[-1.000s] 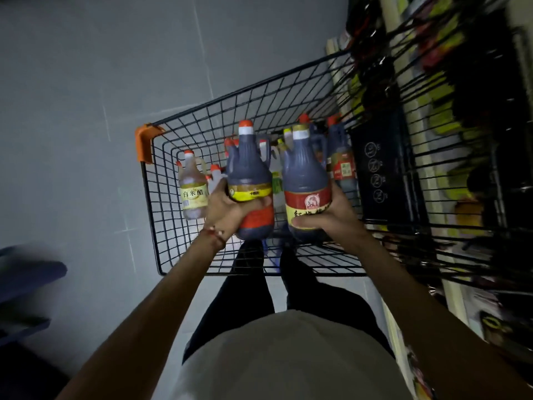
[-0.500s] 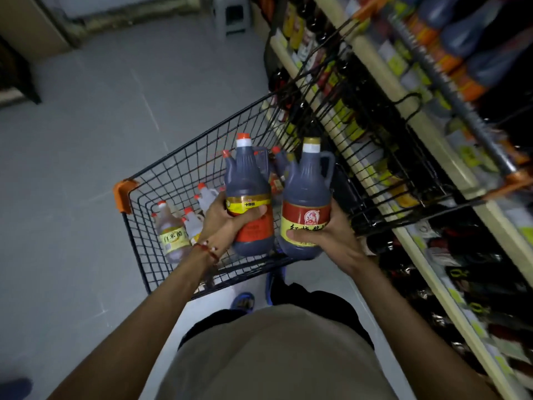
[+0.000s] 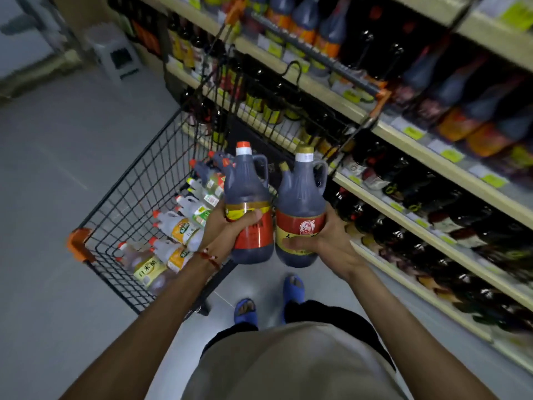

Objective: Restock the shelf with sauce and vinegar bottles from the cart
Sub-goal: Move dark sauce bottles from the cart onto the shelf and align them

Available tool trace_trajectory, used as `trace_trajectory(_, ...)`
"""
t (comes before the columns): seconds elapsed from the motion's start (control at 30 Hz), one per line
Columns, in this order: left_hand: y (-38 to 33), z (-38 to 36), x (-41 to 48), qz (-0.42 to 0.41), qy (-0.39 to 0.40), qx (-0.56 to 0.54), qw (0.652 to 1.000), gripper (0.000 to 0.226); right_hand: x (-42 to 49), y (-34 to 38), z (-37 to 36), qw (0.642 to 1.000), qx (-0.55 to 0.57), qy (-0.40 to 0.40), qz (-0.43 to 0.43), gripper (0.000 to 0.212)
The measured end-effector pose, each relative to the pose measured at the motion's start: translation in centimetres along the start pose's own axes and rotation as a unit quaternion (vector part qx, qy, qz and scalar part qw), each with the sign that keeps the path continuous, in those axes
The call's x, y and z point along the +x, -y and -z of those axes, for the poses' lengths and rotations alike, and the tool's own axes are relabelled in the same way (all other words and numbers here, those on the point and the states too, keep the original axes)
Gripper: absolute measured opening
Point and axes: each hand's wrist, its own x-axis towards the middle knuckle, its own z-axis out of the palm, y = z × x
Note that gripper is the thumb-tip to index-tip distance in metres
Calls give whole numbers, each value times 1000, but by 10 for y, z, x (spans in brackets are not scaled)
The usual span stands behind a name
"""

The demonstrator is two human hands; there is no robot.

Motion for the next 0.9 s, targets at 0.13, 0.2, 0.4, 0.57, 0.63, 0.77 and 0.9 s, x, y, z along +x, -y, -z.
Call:
trace_trajectory(0.13,2,-29,2,-10,42,33,999,85,-30,-10,25,998,9,-64,-4,88)
trace_trajectory(0.2,3,-47,3,-17,50,52,997,86,-45,-15,41,995,16,-101,0,87)
trace_trajectory(0.4,-2,-125,-14,-35,137,94,985,55,-92,-41,104,982,45,-185,-9,92)
trace_trajectory(0.57,5,-205,-39,-21,195,102,975,68,-138,-66,170,971,65,-228,7,86)
trace_trajectory(0.63,8,-239,-53,-24,204,106,973,58,-156,-78,199,969,72,-235,14,87)
trace_trajectory(0.77,15,-309,-85,-38,221,127,966,68,-191,-100,264,962,92,-254,35,82)
trace_trajectory(0.9,24,-377,-115,-45,245,144,958,80,-223,-122,334,957,105,-267,43,85)
